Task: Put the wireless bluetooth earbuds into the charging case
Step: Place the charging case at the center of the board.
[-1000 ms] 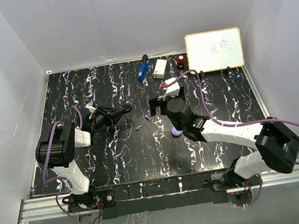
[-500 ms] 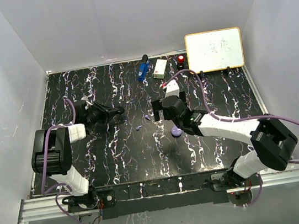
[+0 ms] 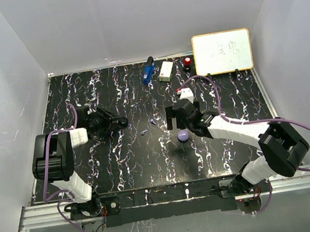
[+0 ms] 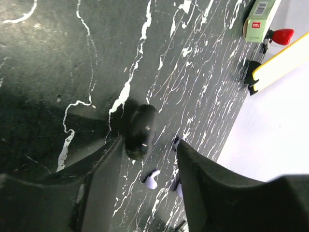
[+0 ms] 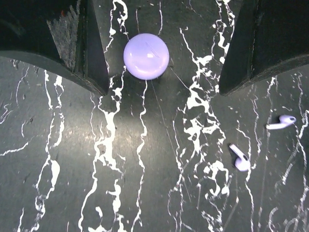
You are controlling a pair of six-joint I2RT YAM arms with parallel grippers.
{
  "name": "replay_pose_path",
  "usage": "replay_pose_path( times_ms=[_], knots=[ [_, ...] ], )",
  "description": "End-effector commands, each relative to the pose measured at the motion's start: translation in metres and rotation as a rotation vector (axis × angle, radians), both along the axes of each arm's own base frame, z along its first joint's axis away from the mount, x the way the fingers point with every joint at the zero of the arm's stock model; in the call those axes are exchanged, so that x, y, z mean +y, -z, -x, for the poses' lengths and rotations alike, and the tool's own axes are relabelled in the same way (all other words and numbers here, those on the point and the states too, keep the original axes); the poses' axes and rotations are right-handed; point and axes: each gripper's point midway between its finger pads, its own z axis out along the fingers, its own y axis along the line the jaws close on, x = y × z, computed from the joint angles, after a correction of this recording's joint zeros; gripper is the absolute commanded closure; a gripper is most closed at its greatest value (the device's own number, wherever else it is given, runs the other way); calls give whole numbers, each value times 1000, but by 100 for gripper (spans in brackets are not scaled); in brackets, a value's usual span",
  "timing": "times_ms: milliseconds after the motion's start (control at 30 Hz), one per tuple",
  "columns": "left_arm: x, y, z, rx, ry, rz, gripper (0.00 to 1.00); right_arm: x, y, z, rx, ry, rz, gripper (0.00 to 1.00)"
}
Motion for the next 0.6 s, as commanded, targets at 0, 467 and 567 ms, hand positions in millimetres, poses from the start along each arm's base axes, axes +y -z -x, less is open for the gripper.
replay_pose_path(
  times_ms=[0,467,567],
  knots=[
    [6,-20,-3,-39,-1,-13,47,-2,5,6,42,10,-55,4],
    [21,-90,19,-197,-21,-73,2,2,43,29,202,8,-114,4],
    [21,-103,33,-230,-10,-98,1,7,49,35,233,-6,-143,5]
  ],
)
